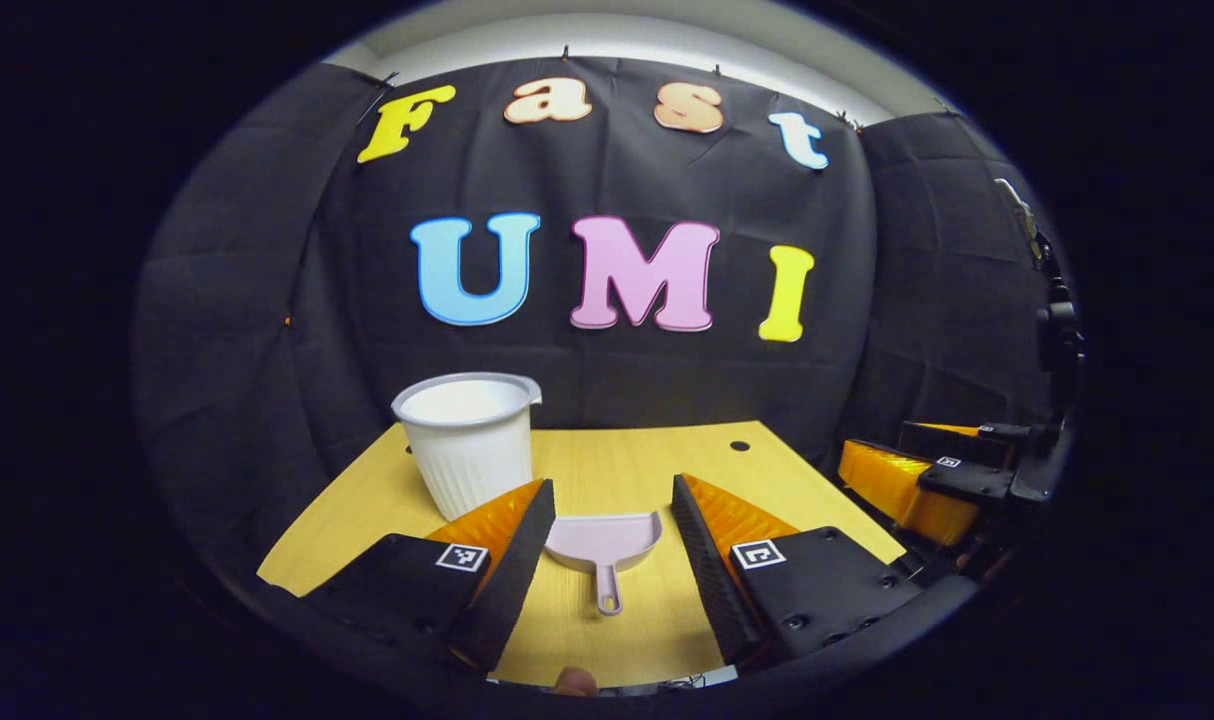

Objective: Pick up the small broom and dustpan from the desktop, sweep the trash into the dustpan with the broom, and then empty the trash into the garbage bin.

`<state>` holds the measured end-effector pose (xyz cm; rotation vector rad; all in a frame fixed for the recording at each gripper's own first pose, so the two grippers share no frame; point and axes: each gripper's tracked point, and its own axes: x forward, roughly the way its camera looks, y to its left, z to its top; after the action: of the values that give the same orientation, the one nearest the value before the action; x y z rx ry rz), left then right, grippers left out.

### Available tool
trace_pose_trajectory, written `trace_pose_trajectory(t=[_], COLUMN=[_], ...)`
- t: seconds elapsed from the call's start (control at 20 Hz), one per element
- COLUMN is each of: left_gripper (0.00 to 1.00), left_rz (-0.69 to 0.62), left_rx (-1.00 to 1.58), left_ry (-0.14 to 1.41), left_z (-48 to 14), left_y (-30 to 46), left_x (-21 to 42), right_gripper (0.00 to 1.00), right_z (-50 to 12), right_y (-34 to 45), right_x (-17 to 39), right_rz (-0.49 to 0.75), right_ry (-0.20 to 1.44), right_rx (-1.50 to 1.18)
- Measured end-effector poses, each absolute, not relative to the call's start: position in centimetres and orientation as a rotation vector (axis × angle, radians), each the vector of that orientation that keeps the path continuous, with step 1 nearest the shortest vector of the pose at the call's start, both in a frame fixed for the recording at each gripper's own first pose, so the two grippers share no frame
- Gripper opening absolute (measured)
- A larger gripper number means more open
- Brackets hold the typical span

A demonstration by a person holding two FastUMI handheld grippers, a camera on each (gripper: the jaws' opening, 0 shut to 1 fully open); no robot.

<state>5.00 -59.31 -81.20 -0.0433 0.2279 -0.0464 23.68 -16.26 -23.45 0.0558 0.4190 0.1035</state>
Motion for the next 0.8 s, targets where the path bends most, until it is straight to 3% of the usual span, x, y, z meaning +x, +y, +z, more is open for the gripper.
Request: trace_pose_trajectory(t=[0.35, 0.8], left_gripper=[0.69, 0.69], left_rz=[0.0, 0.03], left_rx=[-0.053, -0.068], left_ry=[0.06, 0.071], left_z=[-78.4, -78.4], left_y=[-58.4, -58.1], left_x=[3.8, 2.7], right_gripper=[1.0, 1.0], right_z=[-18.5, -17.8], right_y=[-14.1, -14.0], right_x=[21.5, 21.4], right_rz=[0.153, 0.145], right_ry=[0.243, 0.216], right_rx=[0.043, 0.053])
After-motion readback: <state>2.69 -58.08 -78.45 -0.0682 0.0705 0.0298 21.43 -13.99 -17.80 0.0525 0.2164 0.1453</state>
